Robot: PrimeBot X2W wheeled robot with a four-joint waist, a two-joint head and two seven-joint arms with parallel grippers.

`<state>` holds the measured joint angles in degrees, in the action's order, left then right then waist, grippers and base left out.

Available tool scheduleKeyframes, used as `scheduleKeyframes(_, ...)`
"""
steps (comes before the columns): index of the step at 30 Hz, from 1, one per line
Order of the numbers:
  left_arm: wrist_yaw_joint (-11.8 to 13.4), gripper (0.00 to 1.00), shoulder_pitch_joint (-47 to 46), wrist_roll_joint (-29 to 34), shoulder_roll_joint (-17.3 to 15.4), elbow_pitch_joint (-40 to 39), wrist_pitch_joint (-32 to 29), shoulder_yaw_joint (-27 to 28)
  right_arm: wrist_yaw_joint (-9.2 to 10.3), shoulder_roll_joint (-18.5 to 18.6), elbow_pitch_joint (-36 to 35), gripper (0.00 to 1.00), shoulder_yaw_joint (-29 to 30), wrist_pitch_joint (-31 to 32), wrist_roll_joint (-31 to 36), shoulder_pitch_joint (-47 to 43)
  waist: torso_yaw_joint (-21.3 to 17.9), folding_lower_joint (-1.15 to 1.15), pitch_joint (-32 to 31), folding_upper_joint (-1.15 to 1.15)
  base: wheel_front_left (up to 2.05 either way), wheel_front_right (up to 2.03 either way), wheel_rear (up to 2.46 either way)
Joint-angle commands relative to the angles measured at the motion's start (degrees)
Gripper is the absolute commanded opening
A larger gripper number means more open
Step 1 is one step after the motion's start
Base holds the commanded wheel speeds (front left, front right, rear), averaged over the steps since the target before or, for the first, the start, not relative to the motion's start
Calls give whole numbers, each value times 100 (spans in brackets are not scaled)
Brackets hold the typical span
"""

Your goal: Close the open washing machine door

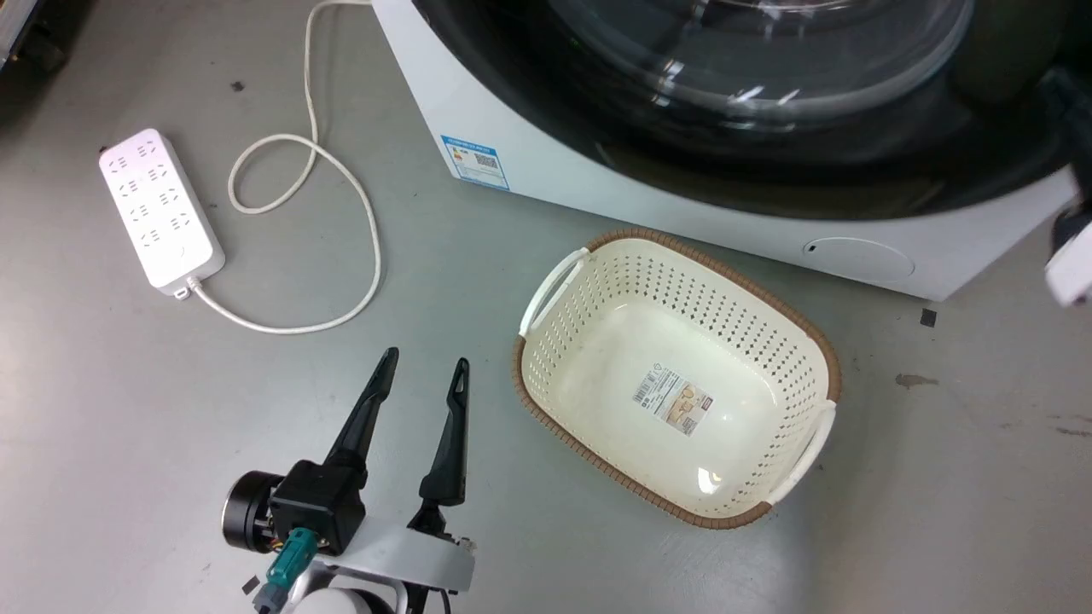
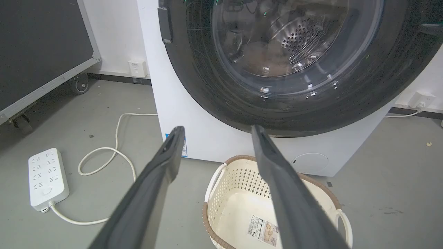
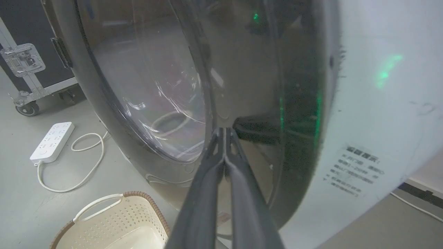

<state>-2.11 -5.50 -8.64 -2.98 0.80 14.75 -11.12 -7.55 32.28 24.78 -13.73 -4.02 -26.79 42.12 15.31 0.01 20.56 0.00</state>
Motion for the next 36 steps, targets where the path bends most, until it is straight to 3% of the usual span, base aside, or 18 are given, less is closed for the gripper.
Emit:
scheduleKeyframes(1, 41, 100, -76, -18, 9, -31, 25, -26, 6, 10, 190, 0, 63, 11, 30, 201, 9, -1, 19, 0, 0, 0, 0)
scheduleKeyframes(6, 141, 100, -139, -72, 10, -41, 25, -84, 6, -138, 1028, 0, 80, -137, 194, 794, 0, -1, 47, 0, 0, 0, 0)
scheduleKeyframes(11, 175, 100, -109, -128, 10, 28, 25, -59, 6, -283, 1316, 0, -97, -400, 181, 789, -84, -1, -126, 0, 0, 0, 0)
scheduleKeyframes(12, 171, 100, -93, -144, 10, 59, 25, -45, 6, -315, 1325, 18, -165, -481, 150, 721, -111, -1, -200, 0, 0, 0, 0)
scheduleKeyframes(13, 166, 100, -73, -153, 10, 85, 25, -29, 6, -329, 1314, 100, -246, -573, 134, 637, -142, -1, -279, 0, 0, 0, 0)
scheduleKeyframes(21, 31, 100, 129, -116, 10, 290, 25, 123, 6, -454, 876, 100, -367, -1024, 135, -430, -470, -1, -960, 0, 0, 0, 0)
scheduleKeyframes(26, -70, 100, 287, -120, 10, 433, 25, 286, 6, -773, 32, 100, 208, -1092, 450, -1594, -751, -1, -1351, 0, 0, 0, 0)
scheduleKeyframes(32, -164, 100, 432, -141, 10, 607, 25, 453, 6, -1748, -1328, 100, 1300, -1096, 1309, -3193, -979, -1, -1670, 0, 0, 0, 0)
scheduleKeyframes(36, -216, 100, 543, -122, 10, 732, 25, 502, 6, -2433, -2051, 100, 1702, -1097, 1873, -4050, -1053, -1, -1819, 0, 0, 0, 0)
